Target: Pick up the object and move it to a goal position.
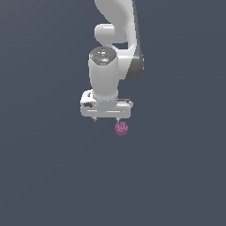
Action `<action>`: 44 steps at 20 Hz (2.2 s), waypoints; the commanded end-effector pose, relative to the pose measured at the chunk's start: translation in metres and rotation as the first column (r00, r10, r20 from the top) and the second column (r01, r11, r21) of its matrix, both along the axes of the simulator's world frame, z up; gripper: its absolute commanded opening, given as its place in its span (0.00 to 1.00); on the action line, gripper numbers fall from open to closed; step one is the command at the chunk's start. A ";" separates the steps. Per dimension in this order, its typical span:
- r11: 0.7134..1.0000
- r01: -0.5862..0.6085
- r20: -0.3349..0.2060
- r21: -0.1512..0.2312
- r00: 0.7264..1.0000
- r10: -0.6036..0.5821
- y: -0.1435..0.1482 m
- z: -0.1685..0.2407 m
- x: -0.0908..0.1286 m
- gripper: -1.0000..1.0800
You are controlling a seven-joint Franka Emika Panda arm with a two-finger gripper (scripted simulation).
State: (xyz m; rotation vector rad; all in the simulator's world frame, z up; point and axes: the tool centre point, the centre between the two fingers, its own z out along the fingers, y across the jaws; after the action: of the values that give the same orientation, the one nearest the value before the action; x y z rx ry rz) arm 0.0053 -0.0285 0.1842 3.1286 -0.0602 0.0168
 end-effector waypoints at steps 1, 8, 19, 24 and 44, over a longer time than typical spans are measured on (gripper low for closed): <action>1.000 0.000 0.000 0.000 1.000 0.000 0.000 0.000 0.000 0.96; 1.000 0.016 0.018 -0.023 1.000 -0.015 -0.029 0.005 0.004 0.96; 0.999 -0.022 0.018 -0.027 1.000 0.023 -0.025 -0.004 0.003 0.96; 0.992 -0.120 0.008 -0.021 0.993 0.121 -0.001 -0.027 -0.005 0.96; 0.907 -0.420 -0.011 0.012 0.907 0.420 0.076 -0.096 -0.041 0.96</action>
State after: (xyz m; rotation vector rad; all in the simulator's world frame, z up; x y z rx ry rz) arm -0.0359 0.0478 0.0894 3.0799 0.6170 -0.0011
